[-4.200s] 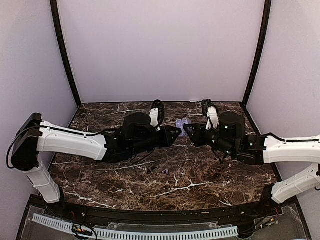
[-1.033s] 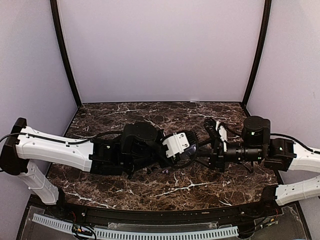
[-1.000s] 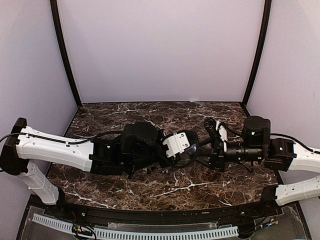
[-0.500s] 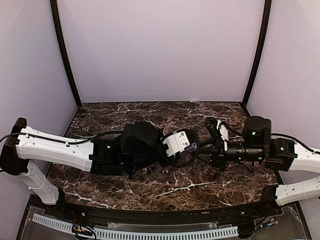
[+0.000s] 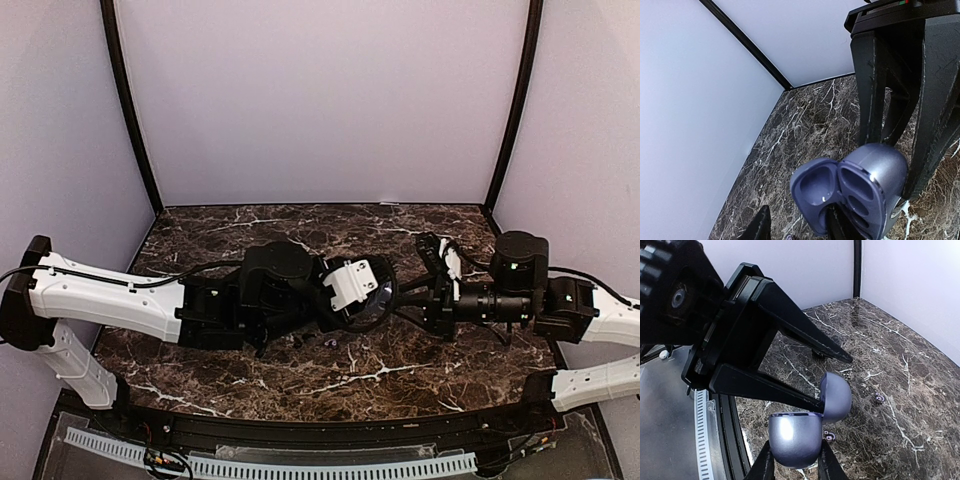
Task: Insert the wireless bluetooth earbuds into the charging case
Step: Pass from the left arm to the right
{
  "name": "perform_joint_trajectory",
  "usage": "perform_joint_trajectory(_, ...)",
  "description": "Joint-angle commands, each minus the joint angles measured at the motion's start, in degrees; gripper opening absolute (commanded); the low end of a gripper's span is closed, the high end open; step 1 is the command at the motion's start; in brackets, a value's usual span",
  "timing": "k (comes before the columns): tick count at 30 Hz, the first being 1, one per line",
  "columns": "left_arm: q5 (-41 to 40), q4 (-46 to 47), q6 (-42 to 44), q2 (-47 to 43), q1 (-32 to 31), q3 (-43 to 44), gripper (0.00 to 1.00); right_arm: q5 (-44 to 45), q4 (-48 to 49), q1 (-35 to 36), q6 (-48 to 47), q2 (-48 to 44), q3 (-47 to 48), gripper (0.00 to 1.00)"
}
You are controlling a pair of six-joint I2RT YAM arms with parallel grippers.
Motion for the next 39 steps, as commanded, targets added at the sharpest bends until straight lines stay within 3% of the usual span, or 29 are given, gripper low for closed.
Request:
perform_joint_trajectory(1, 1.12, 2.24, -0.33, -2.33, -0.59, -0.52, 0.36, -0.71, 2.88, 0.64, -0.05, -0.74, 0.62, 0.0)
perform_joint_trajectory(12, 2.68, 1.98, -0.79, -2.98, -0.59, -0.38, 0.01, -1.32, 2.93, 0.58, -1.38, -0.43, 0.8, 0.01)
perform_joint_trajectory(15, 2.11, 2.34, -0.89, -3.12, -0.59, -0.42, 0.0, -1.05, 2.72, 0.62, -1.63, -0.51, 0.79, 0.18)
perform_joint_trajectory(18, 0.99, 2.6, -0.93, -2.84, -0.59, -0.27, 0.0, -0.68, 2.79, 0.62, -1.5, -0.35, 0.82, 0.23)
perform_joint_trajectory(21, 0.57, 2.65, -1.02, -2.49, -0.59, -0.14, 0.0, 0.05, 2.93, 0.61, -0.59, 0.07, 1.09, 0.43)
perform_joint_trajectory(25, -1.32, 2.92, -1.11, -1.89, -0.59, 0.72, 0.0, 0.38, 4.26, 0.64, 0.74, 0.64, 1.36, 0.53)
perform_joint_trajectory(39, -3.52, 1.69, -2.36, 1.03, -0.59, 3.27, 0.0, 2.2, 6.61, 0.58, 1.69, 3.03, 2.77, 0.41)
